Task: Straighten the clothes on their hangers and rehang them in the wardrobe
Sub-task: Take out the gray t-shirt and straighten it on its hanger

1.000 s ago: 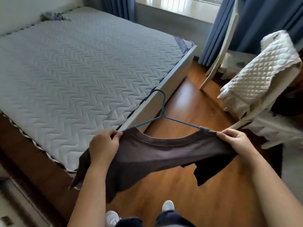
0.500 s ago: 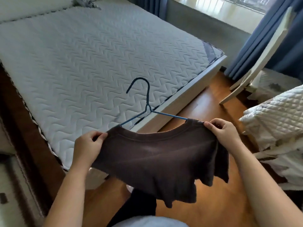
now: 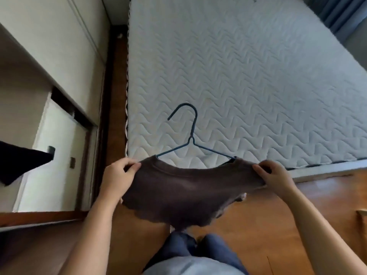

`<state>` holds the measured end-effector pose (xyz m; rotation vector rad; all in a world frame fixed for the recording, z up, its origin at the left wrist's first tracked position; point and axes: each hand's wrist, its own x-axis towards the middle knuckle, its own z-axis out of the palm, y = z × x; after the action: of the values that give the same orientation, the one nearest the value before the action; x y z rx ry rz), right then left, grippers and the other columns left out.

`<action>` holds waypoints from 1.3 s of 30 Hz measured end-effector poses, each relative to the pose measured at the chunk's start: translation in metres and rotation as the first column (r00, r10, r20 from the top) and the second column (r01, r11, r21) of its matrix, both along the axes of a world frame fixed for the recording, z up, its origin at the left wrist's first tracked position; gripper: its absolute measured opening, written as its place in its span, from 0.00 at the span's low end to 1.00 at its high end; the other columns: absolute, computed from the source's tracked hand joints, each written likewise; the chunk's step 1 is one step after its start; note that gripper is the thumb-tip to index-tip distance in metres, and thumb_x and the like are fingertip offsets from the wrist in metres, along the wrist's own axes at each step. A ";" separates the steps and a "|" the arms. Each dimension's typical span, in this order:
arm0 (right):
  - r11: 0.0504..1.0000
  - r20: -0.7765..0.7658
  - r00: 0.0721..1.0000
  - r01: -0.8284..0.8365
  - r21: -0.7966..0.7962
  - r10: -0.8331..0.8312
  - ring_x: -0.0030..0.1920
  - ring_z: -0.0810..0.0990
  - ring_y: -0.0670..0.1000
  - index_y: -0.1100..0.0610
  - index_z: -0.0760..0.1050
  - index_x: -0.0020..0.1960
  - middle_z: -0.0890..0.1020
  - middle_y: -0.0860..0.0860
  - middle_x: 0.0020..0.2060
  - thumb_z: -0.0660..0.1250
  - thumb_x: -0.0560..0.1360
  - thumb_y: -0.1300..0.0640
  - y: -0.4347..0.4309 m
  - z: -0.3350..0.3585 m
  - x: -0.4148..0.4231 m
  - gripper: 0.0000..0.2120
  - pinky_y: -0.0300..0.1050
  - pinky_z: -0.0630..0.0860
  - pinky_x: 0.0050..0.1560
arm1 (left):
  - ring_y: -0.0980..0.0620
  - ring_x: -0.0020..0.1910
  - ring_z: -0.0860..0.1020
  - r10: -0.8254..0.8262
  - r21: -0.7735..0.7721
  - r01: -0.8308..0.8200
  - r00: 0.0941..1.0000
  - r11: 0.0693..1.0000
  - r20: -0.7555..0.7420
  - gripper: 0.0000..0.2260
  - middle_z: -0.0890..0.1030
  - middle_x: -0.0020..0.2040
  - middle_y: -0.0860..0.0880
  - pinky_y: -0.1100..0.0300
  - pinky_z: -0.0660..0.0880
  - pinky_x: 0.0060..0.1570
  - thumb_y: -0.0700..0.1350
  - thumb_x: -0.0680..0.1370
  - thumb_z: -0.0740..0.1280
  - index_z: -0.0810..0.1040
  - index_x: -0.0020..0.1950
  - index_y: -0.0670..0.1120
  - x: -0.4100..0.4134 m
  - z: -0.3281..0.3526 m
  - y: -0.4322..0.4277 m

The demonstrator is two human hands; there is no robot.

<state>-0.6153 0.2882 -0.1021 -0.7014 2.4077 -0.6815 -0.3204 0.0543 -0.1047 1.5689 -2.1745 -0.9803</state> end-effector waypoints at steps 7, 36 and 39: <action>0.977 0.043 0.976 -0.212 -0.015 0.213 0.43 0.74 0.54 0.58 0.74 0.42 0.77 0.55 0.41 0.63 0.76 0.56 -0.098 -0.015 -0.045 0.07 0.42 0.65 0.43 | 0.39 0.47 0.76 0.157 -0.034 -0.154 0.982 0.987 0.101 0.05 0.80 0.46 0.40 0.57 0.65 0.42 0.41 0.76 0.64 0.77 0.45 0.39 -0.005 -0.015 -0.031; 0.970 0.122 0.974 -0.207 0.129 0.191 0.54 0.75 0.59 0.61 0.75 0.53 0.79 0.59 0.53 0.57 0.78 0.58 -0.376 -0.193 -0.167 0.11 0.42 0.64 0.47 | 0.38 0.50 0.75 0.142 0.044 -0.173 0.907 0.984 0.396 0.12 0.79 0.51 0.39 0.50 0.71 0.48 0.48 0.79 0.59 0.76 0.52 0.40 -0.143 -0.187 -0.322; 0.968 0.103 0.974 -0.216 0.128 0.204 0.54 0.75 0.59 0.62 0.75 0.53 0.79 0.59 0.52 0.57 0.78 0.58 -0.412 -0.221 -0.170 0.11 0.41 0.62 0.45 | 0.37 0.50 0.75 0.148 0.025 -0.171 0.909 0.985 0.389 0.12 0.80 0.51 0.38 0.49 0.71 0.49 0.48 0.79 0.59 0.76 0.52 0.41 -0.147 -0.217 -0.358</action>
<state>-0.7853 -0.1242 -0.3233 -0.8347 2.2345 -0.4440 -0.4671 -0.3036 -0.3215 2.0810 -2.2267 -0.7370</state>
